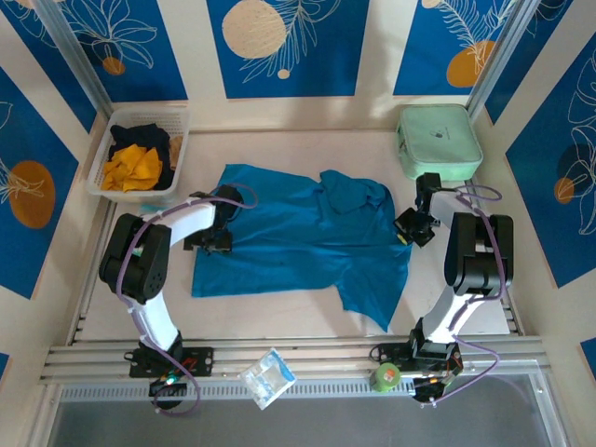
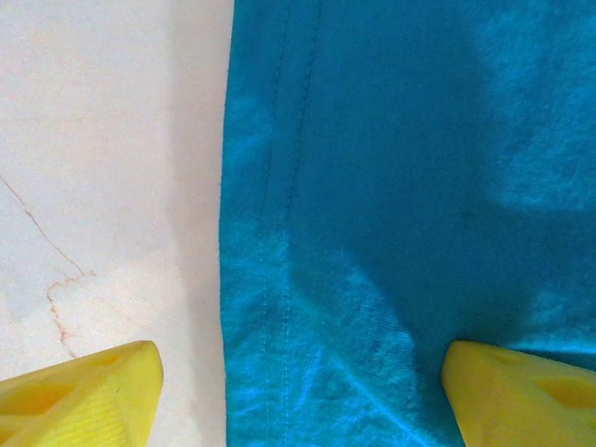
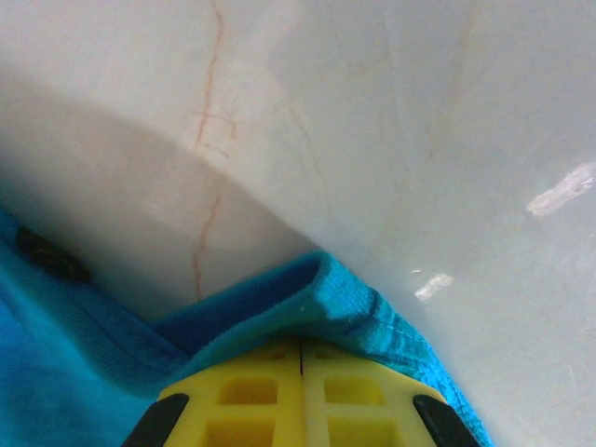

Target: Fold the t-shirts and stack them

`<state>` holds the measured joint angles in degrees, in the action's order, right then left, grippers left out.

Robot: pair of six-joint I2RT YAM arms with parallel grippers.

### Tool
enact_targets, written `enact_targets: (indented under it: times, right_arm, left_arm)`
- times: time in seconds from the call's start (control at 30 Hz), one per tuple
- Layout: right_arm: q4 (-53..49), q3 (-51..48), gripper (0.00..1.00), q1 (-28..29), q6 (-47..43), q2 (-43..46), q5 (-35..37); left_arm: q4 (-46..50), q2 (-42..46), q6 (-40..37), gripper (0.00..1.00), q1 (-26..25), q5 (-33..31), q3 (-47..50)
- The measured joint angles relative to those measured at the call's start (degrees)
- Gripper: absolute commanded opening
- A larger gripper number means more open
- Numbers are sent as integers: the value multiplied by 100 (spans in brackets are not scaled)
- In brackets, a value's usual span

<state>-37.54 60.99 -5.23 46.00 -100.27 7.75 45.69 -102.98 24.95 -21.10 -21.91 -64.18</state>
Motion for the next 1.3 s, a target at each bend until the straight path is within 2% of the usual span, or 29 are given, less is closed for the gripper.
enact_targets:
  times: [0.13, 0.3, 0.47, 0.63, 0.87, 1.3]
  right_arm:
    - [-295, 557, 38, 431, -420, 81, 201]
    - [-358, 1038, 48, 1246, -542, 426, 74]
    - [-535, 1615, 48, 1707, -804, -37, -188]
    - [-693, 2811, 48, 2142, -1939, -1086, 9]
    - [-1147, 3829, 44, 2468, -3344, -1915, 278]
    - [-1652, 4282, 38, 2994, -4424, -2758, 1182]
  left_arm:
    - [31, 2, -105, 89, 0, 125, -170]
    - [197, 144, -173, 92, -11, 225, -723]
    - [280, 525, -256, 91, -46, 262, -1250]
    - [286, 695, -258, 91, -57, 374, -1215]
    - [278, 697, -254, 89, -57, 525, -863]
    - [164, 697, -234, 87, -57, 662, -793]
